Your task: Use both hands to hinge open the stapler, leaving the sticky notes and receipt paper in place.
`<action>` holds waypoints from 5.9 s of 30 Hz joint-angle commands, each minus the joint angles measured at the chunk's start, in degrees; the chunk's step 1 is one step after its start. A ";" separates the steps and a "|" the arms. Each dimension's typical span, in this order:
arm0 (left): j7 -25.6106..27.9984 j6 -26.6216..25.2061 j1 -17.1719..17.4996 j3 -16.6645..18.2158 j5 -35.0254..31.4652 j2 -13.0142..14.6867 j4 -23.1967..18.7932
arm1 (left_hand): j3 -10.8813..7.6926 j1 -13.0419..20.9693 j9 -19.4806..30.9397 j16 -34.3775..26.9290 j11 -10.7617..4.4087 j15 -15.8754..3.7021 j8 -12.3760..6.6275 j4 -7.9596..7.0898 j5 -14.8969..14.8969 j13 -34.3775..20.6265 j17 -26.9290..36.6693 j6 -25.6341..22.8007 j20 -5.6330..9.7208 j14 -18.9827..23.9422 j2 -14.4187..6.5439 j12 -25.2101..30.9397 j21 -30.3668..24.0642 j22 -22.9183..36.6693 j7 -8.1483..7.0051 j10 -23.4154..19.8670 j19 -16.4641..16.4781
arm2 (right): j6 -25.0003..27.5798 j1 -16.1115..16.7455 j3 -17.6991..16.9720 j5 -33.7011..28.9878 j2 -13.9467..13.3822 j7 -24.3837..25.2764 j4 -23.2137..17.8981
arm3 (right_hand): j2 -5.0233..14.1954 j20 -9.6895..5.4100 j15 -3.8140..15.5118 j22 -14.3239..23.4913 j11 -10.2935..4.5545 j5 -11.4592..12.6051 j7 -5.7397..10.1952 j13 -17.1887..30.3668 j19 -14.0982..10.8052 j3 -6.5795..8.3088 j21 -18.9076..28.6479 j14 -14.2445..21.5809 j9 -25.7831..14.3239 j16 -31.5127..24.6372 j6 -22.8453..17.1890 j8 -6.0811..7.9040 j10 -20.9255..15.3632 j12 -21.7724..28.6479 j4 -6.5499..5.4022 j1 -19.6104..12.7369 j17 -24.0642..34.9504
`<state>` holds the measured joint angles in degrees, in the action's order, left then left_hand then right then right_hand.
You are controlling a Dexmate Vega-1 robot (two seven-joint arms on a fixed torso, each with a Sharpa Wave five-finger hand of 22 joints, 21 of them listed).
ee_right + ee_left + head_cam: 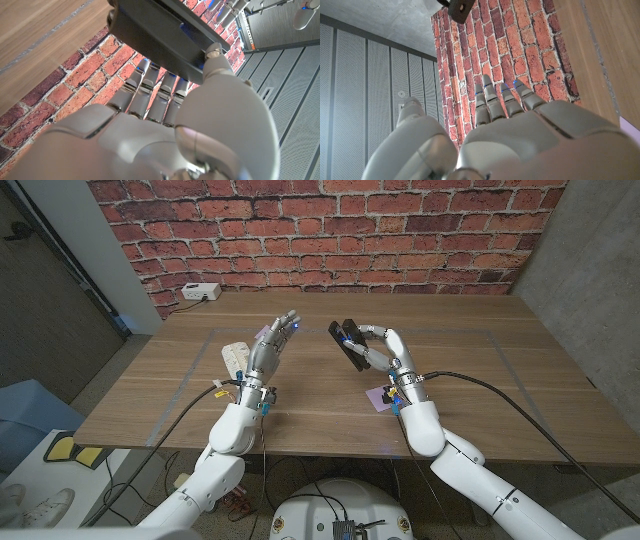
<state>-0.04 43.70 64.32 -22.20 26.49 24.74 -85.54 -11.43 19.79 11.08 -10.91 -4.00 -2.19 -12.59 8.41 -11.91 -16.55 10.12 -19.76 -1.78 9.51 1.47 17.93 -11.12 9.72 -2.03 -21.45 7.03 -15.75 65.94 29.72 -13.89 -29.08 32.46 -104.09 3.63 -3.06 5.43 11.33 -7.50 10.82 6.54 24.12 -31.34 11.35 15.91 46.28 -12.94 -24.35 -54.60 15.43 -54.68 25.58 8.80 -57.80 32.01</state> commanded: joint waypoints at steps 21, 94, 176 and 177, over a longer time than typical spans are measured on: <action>-3.87 -0.62 -4.02 -4.04 -1.42 -0.24 2.71 | -6.30 9.89 0.39 -0.16 -1.31 -1.34 -0.35 1.29 0.86 -1.03 -0.09 -1.81 -3.19 -2.07 -7.58 -0.57 0.26 0.20 -2.00 -0.28 -2.42 | -2.49 -0.85 0.41 3.04 0.14 -4.09 1.02 | 6.06 -1.79 8.09 0.30 -1.51 0.38 0.08 0.50 -0.62 2.16 0.54 1.33 -0.12 0.08 -0.63 0.16 -2.22 0.45 -1.55 -5.98 0.45; -2.44 -3.95 -6.07 -6.21 -4.19 0.48 3.64 | -6.92 13.03 0.19 -2.56 -6.14 -1.57 -2.96 0.09 0.92 -6.75 1.23 -16.32 -10.35 4.32 -5.48 3.67 -0.18 0.69 -7.22 -13.03 -1.82 | -7.03 -3.00 1.23 4.36 1.74 -6.84 4.95 | 6.00 -2.04 8.12 0.43 -2.15 0.36 0.37 1.23 -0.54 2.19 1.38 2.32 -0.38 1.33 -0.62 -0.18 -2.67 0.30 -1.86 -5.84 1.43; 2.25 -7.38 -2.63 -4.76 -3.12 0.48 -0.41 | -18.94 29.42 1.64 -10.83 -8.78 -9.33 -4.48 -0.85 1.57 -15.87 6.84 -27.66 -7.77 11.94 -12.84 10.24 -1.29 0.92 -5.31 -30.20 0.91 | -13.95 -2.56 -0.99 4.94 4.51 -4.81 8.38 | 5.94 -2.21 8.14 0.55 -2.27 0.42 0.49 1.75 -0.29 2.31 2.38 3.36 -0.57 2.59 -0.75 -0.53 -3.23 0.08 -1.84 -6.00 2.53; 2.40 -7.33 -2.53 -4.69 -3.15 0.46 -0.54 | -18.98 29.45 1.70 -10.98 -8.77 -9.40 -4.51 -0.94 1.57 -15.92 6.92 -27.69 -7.77 12.19 -12.93 10.22 -1.30 0.92 -5.28 -30.14 0.95 | -14.01 -2.48 -1.07 5.03 4.58 -4.73 8.38 | 6.04 -2.22 8.12 0.55 -2.33 0.43 0.52 1.79 -0.28 2.34 2.39 3.37 -0.57 2.63 -0.66 -0.57 -3.20 0.08 -1.89 -5.98 2.53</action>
<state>1.73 36.50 61.39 -27.18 23.58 25.24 -85.33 -29.60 40.85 12.43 -21.85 -9.66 -2.66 -16.97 8.38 -10.03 -30.30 16.70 -45.68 -9.43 21.57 -3.10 27.95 -11.96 10.53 -5.43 -48.11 7.78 -29.01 63.26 29.32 -9.40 -24.91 27.78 -96.01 3.45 -2.95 6.24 11.58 -8.01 10.83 6.48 25.65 -31.42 11.85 18.02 49.15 -13.21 -21.78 -54.66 14.55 -55.59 25.38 8.74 -57.98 34.40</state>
